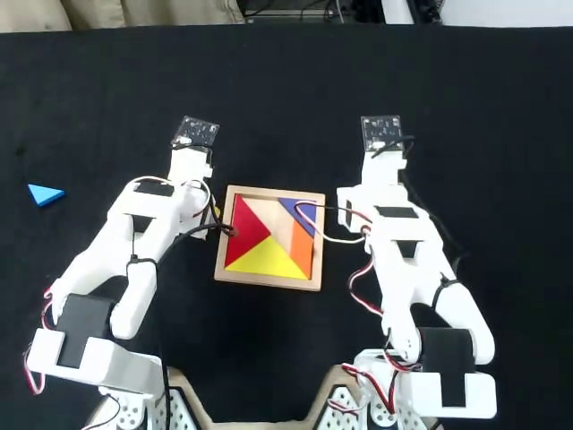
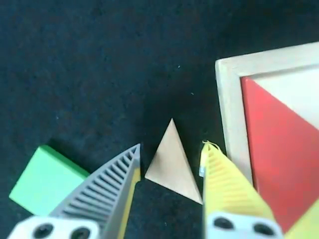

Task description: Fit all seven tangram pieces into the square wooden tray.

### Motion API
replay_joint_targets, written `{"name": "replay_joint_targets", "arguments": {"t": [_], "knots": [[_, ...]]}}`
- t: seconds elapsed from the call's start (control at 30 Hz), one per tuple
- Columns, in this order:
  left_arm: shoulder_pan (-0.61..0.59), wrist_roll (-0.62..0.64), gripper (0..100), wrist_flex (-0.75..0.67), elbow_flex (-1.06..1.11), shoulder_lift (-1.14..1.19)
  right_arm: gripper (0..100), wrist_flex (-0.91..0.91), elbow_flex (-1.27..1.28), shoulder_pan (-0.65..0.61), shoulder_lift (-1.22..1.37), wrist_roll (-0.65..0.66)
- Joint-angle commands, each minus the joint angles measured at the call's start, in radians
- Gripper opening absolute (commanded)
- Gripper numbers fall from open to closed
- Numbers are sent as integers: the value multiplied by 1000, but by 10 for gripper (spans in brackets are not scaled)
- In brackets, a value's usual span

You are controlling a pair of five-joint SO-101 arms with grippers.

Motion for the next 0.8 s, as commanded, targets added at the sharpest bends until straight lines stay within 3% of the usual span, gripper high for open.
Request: {"name": "replay_joint_targets", "arguments": {"t": [0.0, 0.23, 0.77], "knots": [[-30, 91, 200, 26, -51, -8, 11, -12, -51, 11, -1, -2], [-36, 176, 200, 84, -54, -8, 11, -12, -51, 9, -1, -2], [-28, 175, 200, 78, -84, 6, 11, -12, -50, 9, -1, -2]]}}
